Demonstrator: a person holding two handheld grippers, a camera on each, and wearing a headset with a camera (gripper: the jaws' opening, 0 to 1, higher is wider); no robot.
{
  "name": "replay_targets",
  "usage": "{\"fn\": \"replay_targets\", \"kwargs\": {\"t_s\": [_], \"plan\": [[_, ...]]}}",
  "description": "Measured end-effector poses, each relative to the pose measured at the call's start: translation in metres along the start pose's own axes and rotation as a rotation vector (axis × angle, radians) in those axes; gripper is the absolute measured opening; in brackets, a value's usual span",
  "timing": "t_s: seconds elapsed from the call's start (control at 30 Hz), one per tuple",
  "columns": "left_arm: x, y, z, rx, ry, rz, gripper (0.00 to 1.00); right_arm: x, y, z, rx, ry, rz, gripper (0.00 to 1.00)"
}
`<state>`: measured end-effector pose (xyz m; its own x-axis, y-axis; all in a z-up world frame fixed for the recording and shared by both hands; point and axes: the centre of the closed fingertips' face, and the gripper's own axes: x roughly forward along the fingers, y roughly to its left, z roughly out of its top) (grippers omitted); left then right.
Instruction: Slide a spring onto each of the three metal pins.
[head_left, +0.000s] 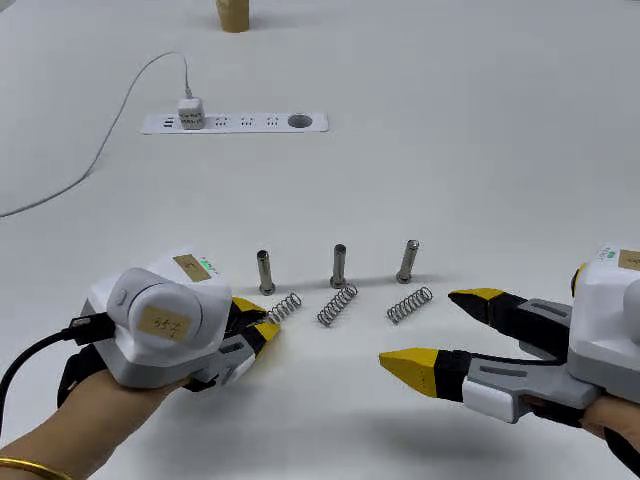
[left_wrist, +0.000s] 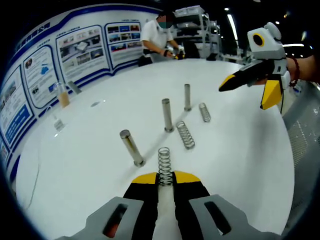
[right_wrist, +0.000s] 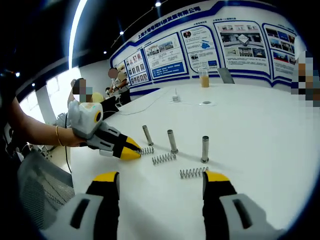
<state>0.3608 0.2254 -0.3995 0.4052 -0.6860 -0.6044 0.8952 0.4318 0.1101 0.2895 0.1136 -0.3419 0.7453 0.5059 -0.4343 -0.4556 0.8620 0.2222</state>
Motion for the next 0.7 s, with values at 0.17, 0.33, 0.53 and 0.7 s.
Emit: {"fn": "replay_targets", "kwargs": {"t_s": [0.17,0.33,0.53,0.7], "plan": [[-0.002,-0.001,-0.001,0.024,0.006,0.006,0.10,-0.002,-0.001,0.001,0.007,-0.002,-0.004,0.68],[-0.009,-0.005,0.003,0.021,-0.016,0.011,0.10,-0.003,-0.003,0.005,0.063,-0.019,-0.010,0.64],[-0.025,-0.010,0.020,0.000,-0.078,0.034,0.10,-0.002,0.002,0.013,0.077,-0.039,-0.009,0.62],[-0.036,-0.015,0.036,-0.007,-0.135,0.044,0.10,0.000,0.009,0.022,0.095,-0.066,0.004,0.60]]}}
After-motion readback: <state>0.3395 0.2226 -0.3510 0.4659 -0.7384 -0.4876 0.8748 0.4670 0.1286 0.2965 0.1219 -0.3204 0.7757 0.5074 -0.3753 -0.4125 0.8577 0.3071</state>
